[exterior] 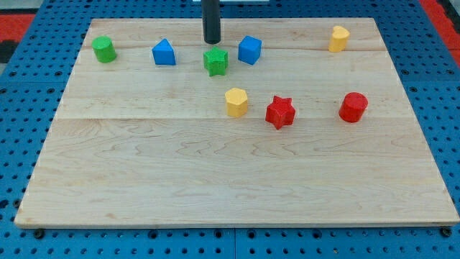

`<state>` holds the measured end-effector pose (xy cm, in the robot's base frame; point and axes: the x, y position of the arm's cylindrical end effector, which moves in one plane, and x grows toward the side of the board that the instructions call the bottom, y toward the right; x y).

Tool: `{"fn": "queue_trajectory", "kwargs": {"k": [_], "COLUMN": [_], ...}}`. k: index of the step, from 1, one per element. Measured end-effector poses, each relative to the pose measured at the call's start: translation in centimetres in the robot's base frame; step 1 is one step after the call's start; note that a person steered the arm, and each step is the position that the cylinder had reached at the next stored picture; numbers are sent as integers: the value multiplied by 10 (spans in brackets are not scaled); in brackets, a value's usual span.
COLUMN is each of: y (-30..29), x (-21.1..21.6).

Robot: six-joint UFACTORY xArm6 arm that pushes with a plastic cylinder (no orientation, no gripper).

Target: Slide the green star to the left side of the blue cube

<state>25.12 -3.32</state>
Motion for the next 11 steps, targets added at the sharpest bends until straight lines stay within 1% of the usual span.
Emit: {"fn": "queue_trajectory", "kwargs": {"k": [1,2,3,4,5,6,7,9,10,11], "y": [63,43,3,-34,-42,-37,12,18,20,22], "x": [5,5,-12,24,65,83,96,89,72,97]}}
